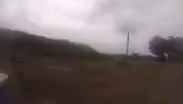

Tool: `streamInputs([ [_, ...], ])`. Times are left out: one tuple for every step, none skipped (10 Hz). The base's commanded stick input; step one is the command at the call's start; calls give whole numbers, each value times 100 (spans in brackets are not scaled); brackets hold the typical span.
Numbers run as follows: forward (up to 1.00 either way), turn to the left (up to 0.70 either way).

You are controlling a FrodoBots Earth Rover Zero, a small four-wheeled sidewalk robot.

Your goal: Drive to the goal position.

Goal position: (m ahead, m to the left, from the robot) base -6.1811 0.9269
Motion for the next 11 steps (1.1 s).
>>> streamInputs([
  [-70, 0],
  [-70, 0],
  [-70, 0],
  [-70, 0],
  [-70, 0],
  [-70, 0],
  [-70, 0],
  [-70, 0],
  [-70, 0],
  [-70, 0],
  [-70, 0],
])
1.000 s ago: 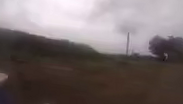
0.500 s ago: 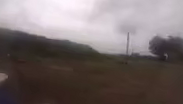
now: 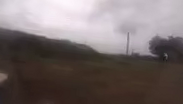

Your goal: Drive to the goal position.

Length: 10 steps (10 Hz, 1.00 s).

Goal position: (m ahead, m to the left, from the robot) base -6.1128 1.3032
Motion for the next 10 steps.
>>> streamInputs([
  [-70, 0],
  [-70, 0],
  [-70, 0],
  [-70, 0],
  [-70, 0],
  [-70, 0],
  [-70, 0],
  [-70, 0],
  [-70, 0],
  [-70, 0],
])
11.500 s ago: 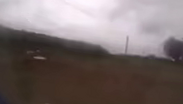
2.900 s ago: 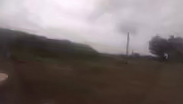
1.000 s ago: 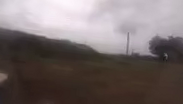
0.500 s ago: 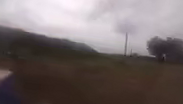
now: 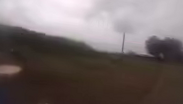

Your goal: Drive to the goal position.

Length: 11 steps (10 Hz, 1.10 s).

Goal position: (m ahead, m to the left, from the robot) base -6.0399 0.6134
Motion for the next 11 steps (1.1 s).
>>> streamInputs([
  [-56, 0],
  [0, 0],
  [0, 0],
  [0, 0],
  [0, 0],
  [0, 0],
  [0, 0],
  [0, 0],
  [0, 0],
  [0, 28],
  [0, 65],
])
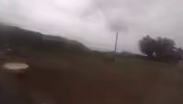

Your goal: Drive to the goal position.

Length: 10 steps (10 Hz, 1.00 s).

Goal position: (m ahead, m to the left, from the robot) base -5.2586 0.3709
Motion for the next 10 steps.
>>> streamInputs([
  [0, 70],
  [0, 70],
  [0, 70],
  [0, 70],
  [0, 70],
  [0, 70],
  [0, 70],
  [0, 70],
  [0, 70],
  [0, 70],
])
